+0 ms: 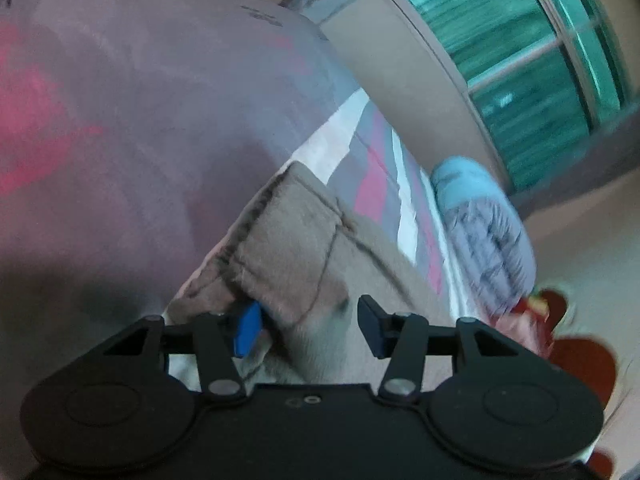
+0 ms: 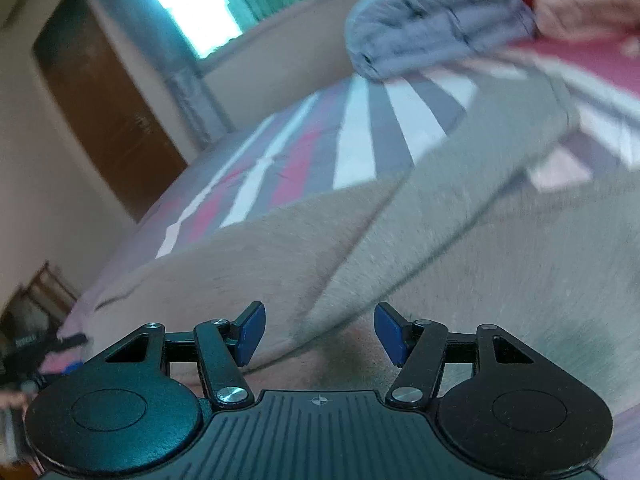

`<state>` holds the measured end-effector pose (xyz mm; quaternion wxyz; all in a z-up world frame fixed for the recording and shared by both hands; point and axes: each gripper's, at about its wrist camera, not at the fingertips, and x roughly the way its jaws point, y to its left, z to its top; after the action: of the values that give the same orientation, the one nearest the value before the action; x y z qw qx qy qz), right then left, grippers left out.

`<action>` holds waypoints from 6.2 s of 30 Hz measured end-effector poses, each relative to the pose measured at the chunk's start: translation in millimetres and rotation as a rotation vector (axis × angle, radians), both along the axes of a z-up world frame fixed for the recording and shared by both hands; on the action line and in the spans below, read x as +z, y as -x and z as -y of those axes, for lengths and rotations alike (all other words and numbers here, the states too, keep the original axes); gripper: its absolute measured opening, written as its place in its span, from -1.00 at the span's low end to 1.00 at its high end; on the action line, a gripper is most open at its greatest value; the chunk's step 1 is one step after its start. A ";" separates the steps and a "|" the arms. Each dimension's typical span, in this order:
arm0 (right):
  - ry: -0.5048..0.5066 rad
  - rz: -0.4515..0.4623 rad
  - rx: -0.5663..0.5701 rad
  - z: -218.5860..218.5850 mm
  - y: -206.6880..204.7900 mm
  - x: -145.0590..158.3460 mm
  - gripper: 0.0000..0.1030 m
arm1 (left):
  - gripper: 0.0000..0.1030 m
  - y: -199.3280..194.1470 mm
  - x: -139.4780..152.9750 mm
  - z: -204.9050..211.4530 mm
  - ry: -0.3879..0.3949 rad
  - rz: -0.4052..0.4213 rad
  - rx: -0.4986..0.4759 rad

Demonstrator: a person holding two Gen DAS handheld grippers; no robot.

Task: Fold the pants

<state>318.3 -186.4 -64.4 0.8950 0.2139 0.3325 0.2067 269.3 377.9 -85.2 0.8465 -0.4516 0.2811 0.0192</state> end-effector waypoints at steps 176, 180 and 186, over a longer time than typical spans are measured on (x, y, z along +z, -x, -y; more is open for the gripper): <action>-0.274 -0.131 -0.773 384.8 101.9 -53.4 -0.64 | 0.68 36.8 24.9 118.1 -0.534 -0.248 0.014; -0.221 0.000 -0.732 348.4 131.0 -29.3 -0.16 | 0.28 61.0 38.4 108.5 -0.514 -0.134 0.083; -0.165 0.071 -0.635 287.3 141.4 -18.5 -0.05 | -0.22 57.9 35.6 78.3 -0.361 -0.081 0.103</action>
<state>176.9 -473.7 -82.9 0.9054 0.3711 0.2003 -0.0490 211.4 299.6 -49.6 0.8998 -0.3049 0.2833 0.1308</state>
